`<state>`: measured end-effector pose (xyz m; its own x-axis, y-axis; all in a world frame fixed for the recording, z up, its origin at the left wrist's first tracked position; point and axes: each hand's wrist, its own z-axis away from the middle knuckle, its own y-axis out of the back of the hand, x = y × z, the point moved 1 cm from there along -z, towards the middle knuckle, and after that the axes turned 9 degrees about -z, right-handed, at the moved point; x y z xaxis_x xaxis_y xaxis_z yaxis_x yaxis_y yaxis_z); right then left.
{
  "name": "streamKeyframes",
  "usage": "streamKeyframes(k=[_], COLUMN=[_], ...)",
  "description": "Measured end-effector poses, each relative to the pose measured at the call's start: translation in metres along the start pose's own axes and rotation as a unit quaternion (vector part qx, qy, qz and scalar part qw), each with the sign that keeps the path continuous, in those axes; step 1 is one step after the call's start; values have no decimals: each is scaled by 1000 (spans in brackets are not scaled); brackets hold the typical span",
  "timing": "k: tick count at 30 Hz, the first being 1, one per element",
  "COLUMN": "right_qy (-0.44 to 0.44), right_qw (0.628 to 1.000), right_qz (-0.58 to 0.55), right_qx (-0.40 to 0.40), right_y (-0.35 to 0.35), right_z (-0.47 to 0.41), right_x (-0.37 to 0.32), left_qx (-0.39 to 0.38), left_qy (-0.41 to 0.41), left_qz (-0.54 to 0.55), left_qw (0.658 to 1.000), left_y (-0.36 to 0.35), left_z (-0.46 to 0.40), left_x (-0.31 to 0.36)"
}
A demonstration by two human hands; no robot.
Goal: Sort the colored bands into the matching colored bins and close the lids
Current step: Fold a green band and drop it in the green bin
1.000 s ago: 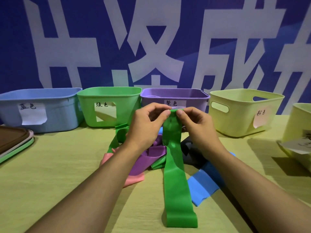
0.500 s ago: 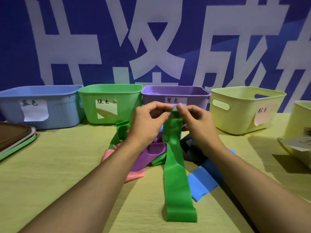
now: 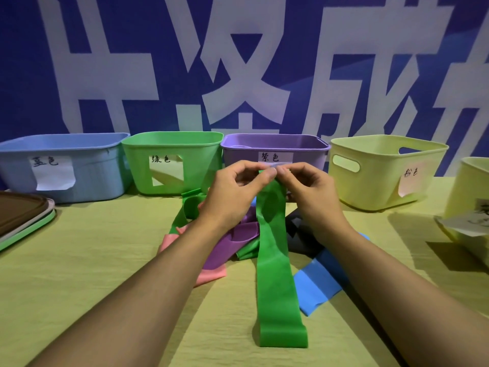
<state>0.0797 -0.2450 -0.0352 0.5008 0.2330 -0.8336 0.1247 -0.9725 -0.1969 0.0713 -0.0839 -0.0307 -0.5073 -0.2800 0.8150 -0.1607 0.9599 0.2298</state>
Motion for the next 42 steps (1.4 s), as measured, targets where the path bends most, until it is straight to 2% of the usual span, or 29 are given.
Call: streamKeyframes(k=[8,13,26,36,42], right_qy=[11,-24,-37,-116,-97], right_qw=[1000,999,999,993,995], right_qz=[-7,5,-11,-31,-18], right_qx=[-23,-49,-16,6,9], right_y=[-1,-3,-2,-1,-1], right_z=[3,2,1,4,3], right_x=[-1,1,-1,-1,1], left_qx=[31,50,46,30,24], left_qy=[41,58,30,21,16], left_qz=[-5,35,60,68,65], left_qw=[999,996,997,997,997], left_y=[2,5,6,3,3], left_z=[-3,-3,-4,-3,-2], left_x=[-5,-2,-1,-1,1])
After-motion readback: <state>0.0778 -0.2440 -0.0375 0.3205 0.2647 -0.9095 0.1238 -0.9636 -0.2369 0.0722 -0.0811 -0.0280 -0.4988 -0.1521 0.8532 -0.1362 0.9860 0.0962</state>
